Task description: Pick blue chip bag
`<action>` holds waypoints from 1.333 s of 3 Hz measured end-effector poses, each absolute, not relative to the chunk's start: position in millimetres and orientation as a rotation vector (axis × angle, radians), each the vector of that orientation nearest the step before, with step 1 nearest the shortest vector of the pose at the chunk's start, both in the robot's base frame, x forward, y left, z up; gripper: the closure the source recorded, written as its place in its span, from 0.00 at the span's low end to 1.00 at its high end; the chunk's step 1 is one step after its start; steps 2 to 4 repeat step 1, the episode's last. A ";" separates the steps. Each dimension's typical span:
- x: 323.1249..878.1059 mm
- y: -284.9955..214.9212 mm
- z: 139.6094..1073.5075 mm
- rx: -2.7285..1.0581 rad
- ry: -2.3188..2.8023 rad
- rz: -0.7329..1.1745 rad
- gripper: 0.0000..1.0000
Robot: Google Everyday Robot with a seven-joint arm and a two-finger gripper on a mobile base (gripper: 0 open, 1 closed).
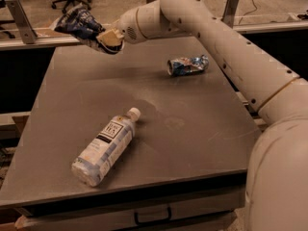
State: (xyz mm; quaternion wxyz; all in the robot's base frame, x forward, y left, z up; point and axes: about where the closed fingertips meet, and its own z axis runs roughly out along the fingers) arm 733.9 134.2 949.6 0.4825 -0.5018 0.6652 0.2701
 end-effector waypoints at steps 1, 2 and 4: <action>727.0 141.8 958.6 -1.277 1.535 0.641 1.00; 727.0 141.8 958.6 -1.277 1.535 0.641 1.00; 727.0 141.8 958.6 -1.277 1.535 0.641 1.00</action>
Offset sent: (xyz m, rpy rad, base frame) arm 0.0000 0.0000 0.0000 0.0000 0.0000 0.0000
